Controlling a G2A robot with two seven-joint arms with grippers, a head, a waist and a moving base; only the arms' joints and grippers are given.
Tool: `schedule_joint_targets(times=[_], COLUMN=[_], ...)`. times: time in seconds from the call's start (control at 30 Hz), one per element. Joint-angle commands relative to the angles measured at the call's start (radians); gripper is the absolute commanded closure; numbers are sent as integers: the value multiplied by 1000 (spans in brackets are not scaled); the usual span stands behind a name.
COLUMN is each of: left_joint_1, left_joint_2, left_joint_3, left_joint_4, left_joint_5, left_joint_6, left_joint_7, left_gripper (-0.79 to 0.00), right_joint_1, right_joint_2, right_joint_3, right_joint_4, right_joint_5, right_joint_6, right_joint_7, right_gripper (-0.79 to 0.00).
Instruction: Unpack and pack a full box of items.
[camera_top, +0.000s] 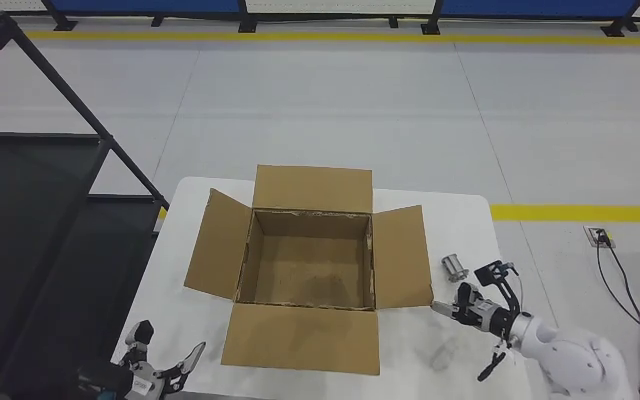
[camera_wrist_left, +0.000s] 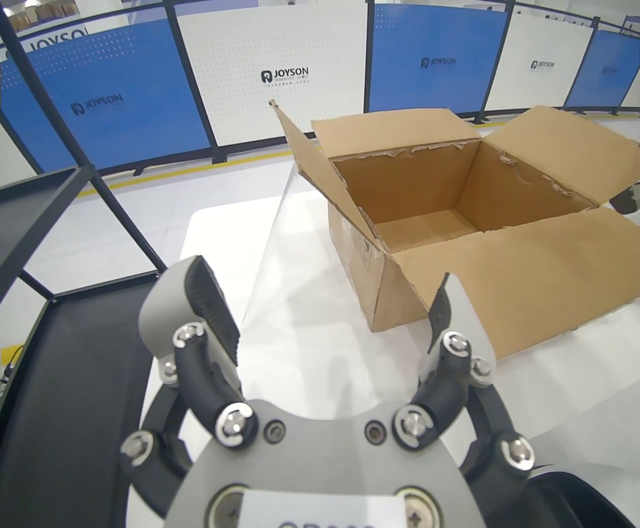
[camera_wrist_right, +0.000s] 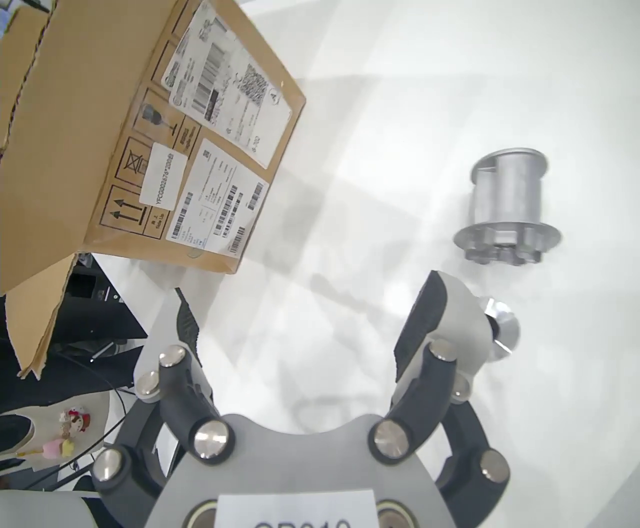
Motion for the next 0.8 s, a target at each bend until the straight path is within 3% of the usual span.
schedule_joint_targets(times=[0.0,0.23,0.37,0.57,0.77], left_joint_1=[6,16,20,22,25], left_joint_2=[0,-1,0,0,1], left_joint_3=[-3,1,6,15,6], left_joint_4=[0,-8,-17,-23,-19], left_joint_5=[-2,9,21,39,33], left_joint_6=[3,9,6,3,5], left_joint_7=[3,7,7,11,15], left_gripper=[-785,-785,-785,-785,-785], right_joint_1=[-10,-89,-134,-57,18], right_joint_2=[1,12,9,2,-2], right_joint_3=[-8,43,53,-27,-83], right_joint_4=[-11,-72,-109,-35,43], right_joint_5=[-30,-118,-202,-269,-311], right_joint_6=[12,52,216,384,453], right_joint_7=[-38,-134,-204,-177,-157], right_gripper=[-785,-785,-785,-785,-779])
